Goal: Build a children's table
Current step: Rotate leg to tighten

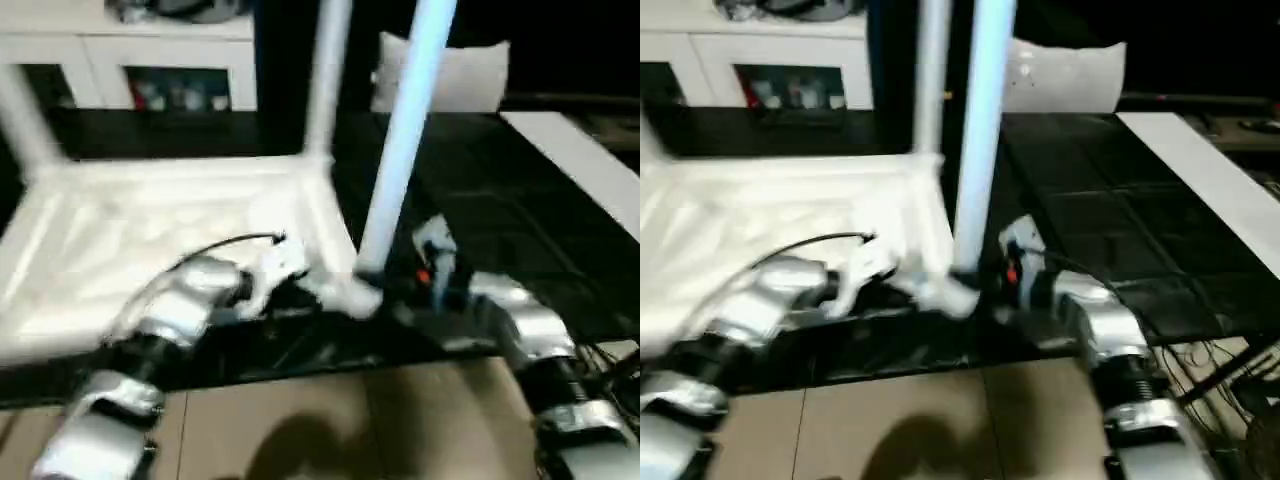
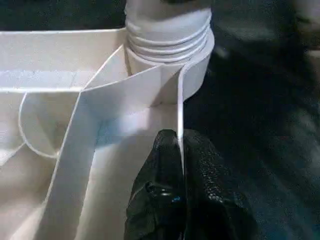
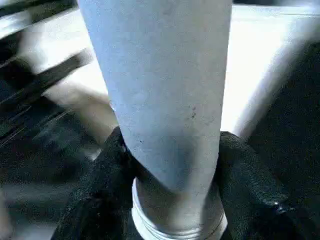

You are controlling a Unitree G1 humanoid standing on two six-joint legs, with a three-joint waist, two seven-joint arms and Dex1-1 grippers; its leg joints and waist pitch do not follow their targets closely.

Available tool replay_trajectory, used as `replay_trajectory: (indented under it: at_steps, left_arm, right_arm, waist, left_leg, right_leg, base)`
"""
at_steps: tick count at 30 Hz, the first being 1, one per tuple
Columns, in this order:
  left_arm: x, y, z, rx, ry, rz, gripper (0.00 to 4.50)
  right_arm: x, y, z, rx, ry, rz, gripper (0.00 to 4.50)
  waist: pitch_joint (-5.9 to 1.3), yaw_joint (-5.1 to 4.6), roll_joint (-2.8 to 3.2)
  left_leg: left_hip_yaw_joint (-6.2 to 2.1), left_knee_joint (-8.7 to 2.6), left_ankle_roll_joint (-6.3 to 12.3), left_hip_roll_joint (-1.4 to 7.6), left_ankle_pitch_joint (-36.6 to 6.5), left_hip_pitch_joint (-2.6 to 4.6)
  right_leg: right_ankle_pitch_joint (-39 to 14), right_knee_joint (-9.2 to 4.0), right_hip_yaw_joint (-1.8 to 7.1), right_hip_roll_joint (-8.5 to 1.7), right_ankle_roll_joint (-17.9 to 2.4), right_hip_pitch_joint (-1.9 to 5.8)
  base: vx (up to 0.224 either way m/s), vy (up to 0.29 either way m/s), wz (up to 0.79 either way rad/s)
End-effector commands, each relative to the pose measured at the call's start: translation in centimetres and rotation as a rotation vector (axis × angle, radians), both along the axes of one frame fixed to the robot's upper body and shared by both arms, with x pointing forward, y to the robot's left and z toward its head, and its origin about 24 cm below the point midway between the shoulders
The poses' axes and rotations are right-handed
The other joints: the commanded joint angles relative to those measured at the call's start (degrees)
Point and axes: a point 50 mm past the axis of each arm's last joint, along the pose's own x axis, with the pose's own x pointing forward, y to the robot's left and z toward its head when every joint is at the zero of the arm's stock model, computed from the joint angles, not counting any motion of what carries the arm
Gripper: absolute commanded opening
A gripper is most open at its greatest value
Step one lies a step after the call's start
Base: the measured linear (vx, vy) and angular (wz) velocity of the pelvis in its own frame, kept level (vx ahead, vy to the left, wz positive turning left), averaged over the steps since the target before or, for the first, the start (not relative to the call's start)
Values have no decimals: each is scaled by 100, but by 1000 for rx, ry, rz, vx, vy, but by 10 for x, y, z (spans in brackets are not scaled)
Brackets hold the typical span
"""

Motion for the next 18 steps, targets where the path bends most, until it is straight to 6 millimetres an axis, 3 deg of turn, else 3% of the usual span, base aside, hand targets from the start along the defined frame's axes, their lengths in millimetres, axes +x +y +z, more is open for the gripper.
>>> replay_trajectory:
  at_steps: [1,2,5,7,11,14,18]
  left_arm:
    - [6,-22,11,-70,-51,93,0]
    - [6,-23,11,-74,-52,98,0]
    - [5,-35,14,-106,-69,111,0]
    - [5,-37,14,-88,-80,98,0]
    - [3,-33,14,-58,-102,67,0]
    - [2,-28,13,-43,-111,36,0]
    - [-1,-17,12,4,-137,-102,0]
  right_arm:
    - [7,8,-8,-8,81,-232,201]
    - [8,9,-7,-11,70,-234,201]
    - [8,18,-3,-109,-61,-168,269]
    - [6,20,1,-57,-60,-144,288]
    - [2,12,7,-57,-90,-130,322]
    - [1,3,10,-58,-110,-117,356]
    - [-8,-19,18,-85,-154,29,378]
  waist:
    - [-329,39,5]
    - [-339,41,1]
    - [-347,63,-24]
    - [-375,106,-10]
    - [-380,152,14]
    - [-378,164,16]
    - [-367,190,10]
  left_leg:
    - [-82,-420,-61,143,-1230,17]
    - [-79,-402,-45,127,-1191,4]
    - [-57,-389,32,136,-1049,-15]
    - [-44,-379,148,128,-782,-33]
    - [-37,-379,314,133,-557,-31]
    - [-33,-380,321,133,-605,-27]
    - [-37,-383,341,141,-728,-25]
  right_leg:
    - [-2148,-567,292,-484,-718,237]
    - [-2127,-570,285,-492,-732,250]
    - [-1876,-558,292,-492,-745,248]
    - [-1257,-491,312,-474,-866,289]
    - [-569,-438,309,-458,-996,317]
    - [-565,-443,307,-464,-1028,327]
    - [-804,-468,311,-471,-934,339]
  base:
    - [0,0,0]
    - [0,0,0]
    - [0,0,0]
    - [0,0,0]
    - [0,0,0]
    - [0,0,0]
    - [0,0,0]
